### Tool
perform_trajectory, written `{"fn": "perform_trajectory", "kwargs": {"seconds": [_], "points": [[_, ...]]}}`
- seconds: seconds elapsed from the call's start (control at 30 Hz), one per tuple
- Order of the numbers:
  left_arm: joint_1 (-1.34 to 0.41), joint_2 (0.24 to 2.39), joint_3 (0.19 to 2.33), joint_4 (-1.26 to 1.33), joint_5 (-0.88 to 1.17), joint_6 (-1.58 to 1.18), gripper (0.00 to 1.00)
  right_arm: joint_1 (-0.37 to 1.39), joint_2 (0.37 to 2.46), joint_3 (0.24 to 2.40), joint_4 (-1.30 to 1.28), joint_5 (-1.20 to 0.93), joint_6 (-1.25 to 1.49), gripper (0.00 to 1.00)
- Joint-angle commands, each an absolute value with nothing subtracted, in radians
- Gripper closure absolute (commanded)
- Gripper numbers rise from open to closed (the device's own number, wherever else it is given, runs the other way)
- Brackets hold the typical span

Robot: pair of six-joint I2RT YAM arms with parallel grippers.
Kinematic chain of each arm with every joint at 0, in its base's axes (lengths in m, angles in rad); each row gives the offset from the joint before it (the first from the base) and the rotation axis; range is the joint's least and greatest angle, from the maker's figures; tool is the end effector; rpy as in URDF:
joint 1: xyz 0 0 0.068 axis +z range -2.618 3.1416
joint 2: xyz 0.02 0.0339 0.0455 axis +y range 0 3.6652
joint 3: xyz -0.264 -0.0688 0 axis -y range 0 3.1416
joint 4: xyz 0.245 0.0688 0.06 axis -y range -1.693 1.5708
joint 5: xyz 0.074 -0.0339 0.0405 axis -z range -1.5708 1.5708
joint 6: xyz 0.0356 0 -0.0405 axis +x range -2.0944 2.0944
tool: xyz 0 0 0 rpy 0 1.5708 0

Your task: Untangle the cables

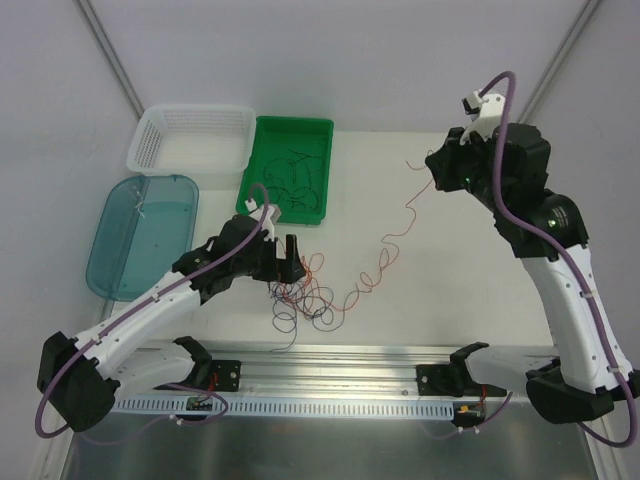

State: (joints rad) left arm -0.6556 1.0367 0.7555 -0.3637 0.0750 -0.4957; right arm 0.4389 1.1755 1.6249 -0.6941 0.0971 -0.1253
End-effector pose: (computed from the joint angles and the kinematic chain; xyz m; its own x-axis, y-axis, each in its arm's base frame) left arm 0.1768 -0.1394 0.2646 -0.7309 -0.0363 -0.6815 0.3499 0.8375 -0.4197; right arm 0.1998 0.0900 0.4911 -0.1754 -0.2197 -0.9597 -0.3626 0.9207 -0.1446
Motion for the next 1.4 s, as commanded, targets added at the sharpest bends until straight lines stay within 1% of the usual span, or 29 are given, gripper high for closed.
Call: {"fn": "perform_trajectory", "kwargs": {"seconds": [0.0, 0.1, 0.27, 0.43, 0.57, 0.67, 0.73, 0.83, 0.87, 0.93, 0.97, 1.0, 1.1, 1.2, 1.23, 1.3, 1.33, 1.37], "points": [[-0.686, 0.985, 0.831, -0.249, 0.166, -0.411, 0.01, 0.440, 1.163, 1.733, -0.716, -0.109, -0.126, 0.99], [-0.730, 0.985, 0.853, -0.119, 0.202, -0.345, 0.01, 0.446, 1.141, 1.721, -0.631, -0.230, -0.057, 0.99], [-0.827, 1.049, 0.880, 0.092, 0.192, -0.249, 0.01, 0.462, 1.091, 1.573, -0.500, -0.356, 0.073, 0.99], [-0.857, 1.164, 0.884, 0.374, 0.216, -0.212, 0.01, 0.488, 1.055, 1.487, -0.416, -0.400, 0.144, 0.99], [-0.903, 1.273, 0.929, 0.484, 0.221, -0.169, 0.01, 0.502, 1.042, 1.459, -0.397, -0.411, 0.167, 0.99], [-0.948, 1.348, 0.948, 0.555, 0.190, -0.111, 0.01, 0.509, 1.028, 1.433, -0.380, -0.411, 0.184, 0.99], [-0.979, 1.391, 0.956, 0.584, 0.106, -0.080, 0.01, 0.511, 1.020, 1.413, -0.373, -0.416, 0.198, 0.99], [-0.991, 1.443, 0.971, 0.627, -0.024, -0.038, 0.05, 0.512, 1.005, 1.385, -0.356, -0.429, 0.218, 0.99], [-0.991, 1.456, 0.979, 0.640, -0.056, -0.025, 0.15, 0.514, 0.996, 1.381, -0.354, -0.433, 0.219, 0.99], [-0.992, 1.485, 0.983, 0.678, -0.086, -0.017, 0.26, 0.517, 0.986, 1.362, -0.353, -0.433, 0.222, 0.99], [-0.992, 1.489, 0.986, 0.686, -0.083, -0.009, 0.34, 0.517, 0.983, 1.355, -0.356, -0.427, 0.219, 0.99], [-0.994, 1.491, 0.989, 0.690, -0.078, -0.009, 0.57, 0.515, 0.974, 1.348, -0.363, -0.422, 0.215, 0.99], [-1.000, 1.471, 0.985, 0.684, -0.078, -0.009, 1.00, 0.517, 0.951, 1.324, -0.409, -0.382, 0.176, 0.99], [-1.000, 1.411, 0.994, 0.600, -0.090, -0.009, 1.00, 0.515, 0.925, 1.283, -0.468, -0.299, 0.135, 0.99], [-0.999, 1.381, 1.002, 0.534, -0.095, 0.020, 1.00, 0.514, 0.920, 1.270, -0.480, -0.249, 0.129, 0.99], [-0.996, 1.358, 1.041, 0.451, -0.113, 0.031, 1.00, 0.512, 0.905, 1.227, -0.517, -0.191, 0.115, 0.95], [-0.993, 1.339, 1.060, 0.418, -0.118, 0.037, 1.00, 0.512, 0.888, 1.214, -0.526, -0.143, 0.112, 0.84], [-0.983, 1.335, 1.104, 0.331, -0.121, 0.037, 1.00, 0.514, 0.881, 1.200, -0.534, -0.127, 0.107, 0.76]]}}
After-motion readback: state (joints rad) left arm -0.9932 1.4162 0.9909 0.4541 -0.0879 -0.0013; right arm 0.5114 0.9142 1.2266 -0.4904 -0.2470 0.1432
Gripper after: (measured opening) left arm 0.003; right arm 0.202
